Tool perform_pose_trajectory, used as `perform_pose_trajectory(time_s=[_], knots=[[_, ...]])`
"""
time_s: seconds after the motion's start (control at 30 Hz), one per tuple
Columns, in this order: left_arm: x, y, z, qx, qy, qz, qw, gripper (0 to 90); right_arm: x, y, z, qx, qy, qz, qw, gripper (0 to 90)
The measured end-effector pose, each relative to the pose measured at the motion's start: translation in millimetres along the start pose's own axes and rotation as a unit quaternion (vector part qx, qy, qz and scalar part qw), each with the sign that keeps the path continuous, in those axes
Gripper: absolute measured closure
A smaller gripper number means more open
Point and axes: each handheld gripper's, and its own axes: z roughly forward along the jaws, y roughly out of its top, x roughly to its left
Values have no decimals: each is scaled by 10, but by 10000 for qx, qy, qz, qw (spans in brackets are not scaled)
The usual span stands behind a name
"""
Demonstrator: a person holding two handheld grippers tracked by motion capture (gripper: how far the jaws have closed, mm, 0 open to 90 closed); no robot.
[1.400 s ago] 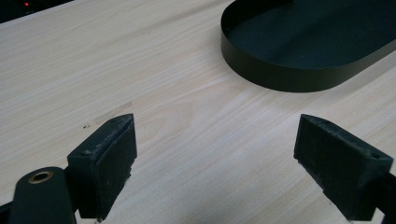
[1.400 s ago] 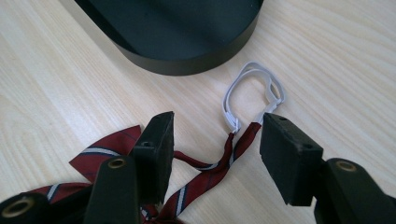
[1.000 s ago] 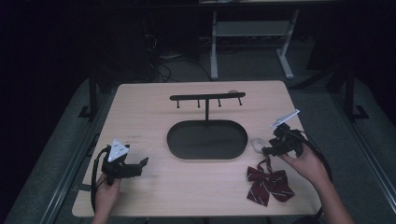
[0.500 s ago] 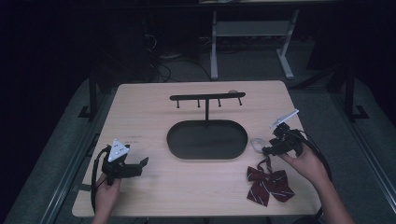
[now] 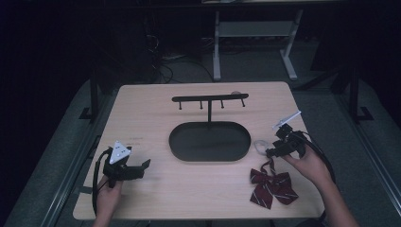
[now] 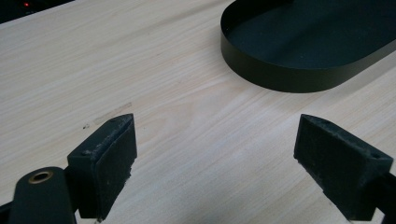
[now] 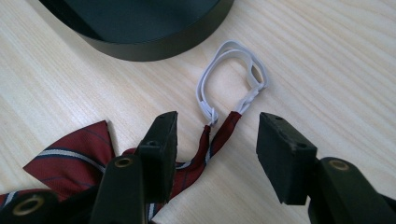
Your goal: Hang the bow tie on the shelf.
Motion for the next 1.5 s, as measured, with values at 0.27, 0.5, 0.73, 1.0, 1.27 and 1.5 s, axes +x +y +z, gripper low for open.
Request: perform_pose_trajectory(time_s=[0.27, 0.5, 0.73, 1.0, 1.27, 1.5], knots=[[-3, 1, 1, -11, -2, 0, 10000, 131, -26, 10, 34, 73, -34, 39, 10000, 495], [-5, 1, 2, 3, -3, -1, 10000, 131, -43, 26, 69, 135, -61, 98, 9998, 533], [-2, 2, -1, 35, -3, 10, 10000, 131, -48, 66, 151, 266, -167, 123, 9994, 583], [-6, 7, -2, 44, -14, 36, 10000, 131, -81, 114, 221, 314, -234, 328, 9987, 634], [-6, 7, -2, 31, -14, 32, 10000, 131, -70, 133, 308, 519, -336, 288, 9977, 691], [-6, 7, 1, 31, -15, 37, 10000, 131, -38, 150, 360, 658, -461, 151, 9967, 744]])
